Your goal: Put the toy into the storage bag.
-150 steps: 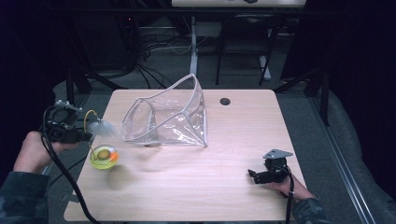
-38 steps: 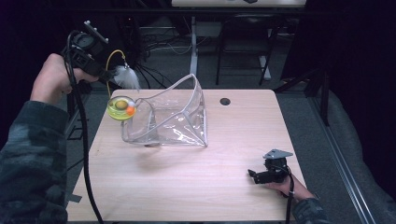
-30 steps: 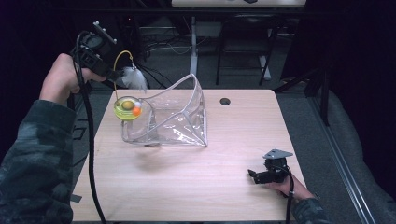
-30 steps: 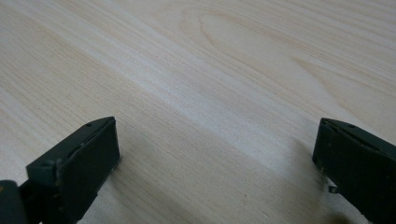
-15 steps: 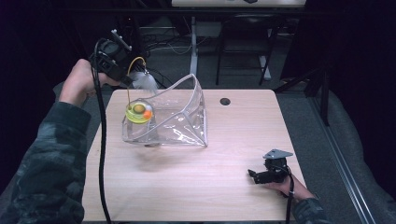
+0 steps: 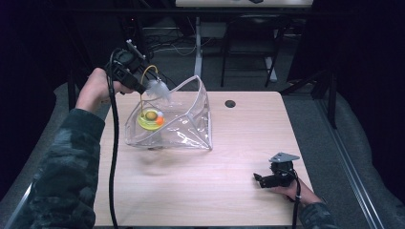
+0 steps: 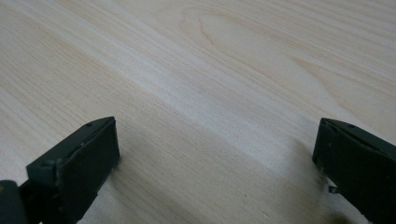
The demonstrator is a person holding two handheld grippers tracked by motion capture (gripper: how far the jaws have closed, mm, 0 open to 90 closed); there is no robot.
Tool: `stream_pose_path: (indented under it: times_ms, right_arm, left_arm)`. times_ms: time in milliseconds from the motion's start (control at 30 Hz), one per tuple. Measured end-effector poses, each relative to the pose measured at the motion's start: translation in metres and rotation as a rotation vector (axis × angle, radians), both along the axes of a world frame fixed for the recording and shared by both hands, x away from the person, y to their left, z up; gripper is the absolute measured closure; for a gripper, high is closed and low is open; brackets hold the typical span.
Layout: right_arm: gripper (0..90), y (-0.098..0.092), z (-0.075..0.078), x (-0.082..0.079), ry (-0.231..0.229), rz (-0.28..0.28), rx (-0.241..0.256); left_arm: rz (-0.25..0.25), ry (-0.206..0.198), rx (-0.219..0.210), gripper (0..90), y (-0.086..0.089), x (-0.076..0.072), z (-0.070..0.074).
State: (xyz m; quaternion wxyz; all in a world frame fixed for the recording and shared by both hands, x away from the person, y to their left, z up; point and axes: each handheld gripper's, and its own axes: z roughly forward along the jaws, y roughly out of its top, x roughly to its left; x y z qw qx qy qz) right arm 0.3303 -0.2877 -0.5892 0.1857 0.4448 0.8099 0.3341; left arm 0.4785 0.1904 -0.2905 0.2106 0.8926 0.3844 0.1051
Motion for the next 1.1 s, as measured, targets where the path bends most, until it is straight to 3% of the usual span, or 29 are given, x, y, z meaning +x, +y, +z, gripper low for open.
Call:
stream_pose_path:
  times_ms: [500, 800, 1100]
  right_arm:
    - [0.0, 0.000, 0.000, 0.000, 0.000, 0.000, 0.000]
    - [0.0, 0.000, 0.000, 0.000, 0.000, 0.000, 0.000]
    - [0.0, 0.000, 0.000, 0.000, 0.000, 0.000, 0.000]
  left_arm:
    - [-0.033, 0.058, -0.009, 88.0, -0.016, 0.005, -0.033]
    - [-0.020, 0.085, -0.031, 88.0, -0.022, 0.010, -0.056]
    - [-0.007, 0.104, -0.023, 87.9, -0.025, 0.014, -0.073]
